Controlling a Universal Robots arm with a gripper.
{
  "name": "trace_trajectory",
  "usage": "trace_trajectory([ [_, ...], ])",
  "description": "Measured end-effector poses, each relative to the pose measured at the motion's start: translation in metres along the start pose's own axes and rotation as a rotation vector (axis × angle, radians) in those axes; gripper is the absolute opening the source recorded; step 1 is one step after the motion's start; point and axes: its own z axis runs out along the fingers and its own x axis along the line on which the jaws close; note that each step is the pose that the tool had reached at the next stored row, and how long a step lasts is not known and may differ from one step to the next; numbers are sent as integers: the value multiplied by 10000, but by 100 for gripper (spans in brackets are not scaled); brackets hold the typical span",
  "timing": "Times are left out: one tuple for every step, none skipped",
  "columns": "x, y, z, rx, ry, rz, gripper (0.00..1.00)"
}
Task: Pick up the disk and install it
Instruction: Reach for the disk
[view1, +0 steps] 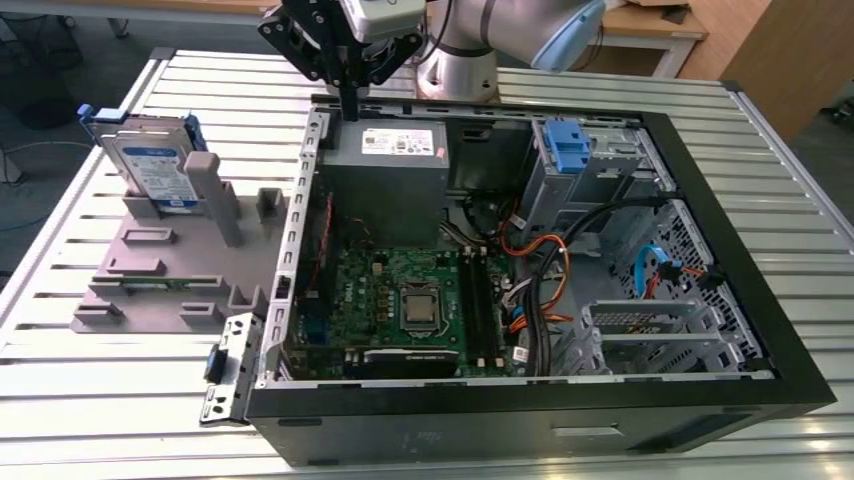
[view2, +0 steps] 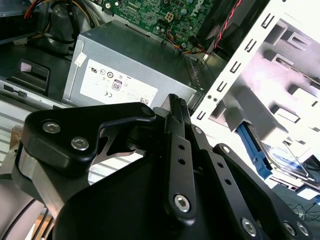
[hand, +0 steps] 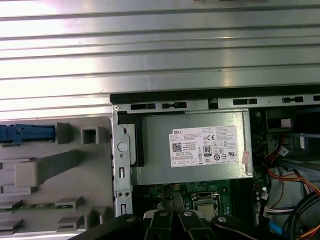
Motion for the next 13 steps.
trace_trajectory([
  [1,0,0,0,0,0,11],
  [3,0,0,0,0,0,11],
  [3,0,0,0,0,0,11],
  [3,0,0,0,0,0,11],
  [3,0,0,0,-1,0,11],
  [3,0,0,0,-1,0,11],
  [3,0,0,0,0,0,11],
  [8,-1,0,0,-1,2,11],
  [15,-2,0,-1,0,2,11],
  [20,-2,1,-1,-1,1,11],
  [23,-2,1,0,-1,0,11],
  [25,-2,1,0,0,0,11],
  [30,-2,2,0,0,0,11],
])
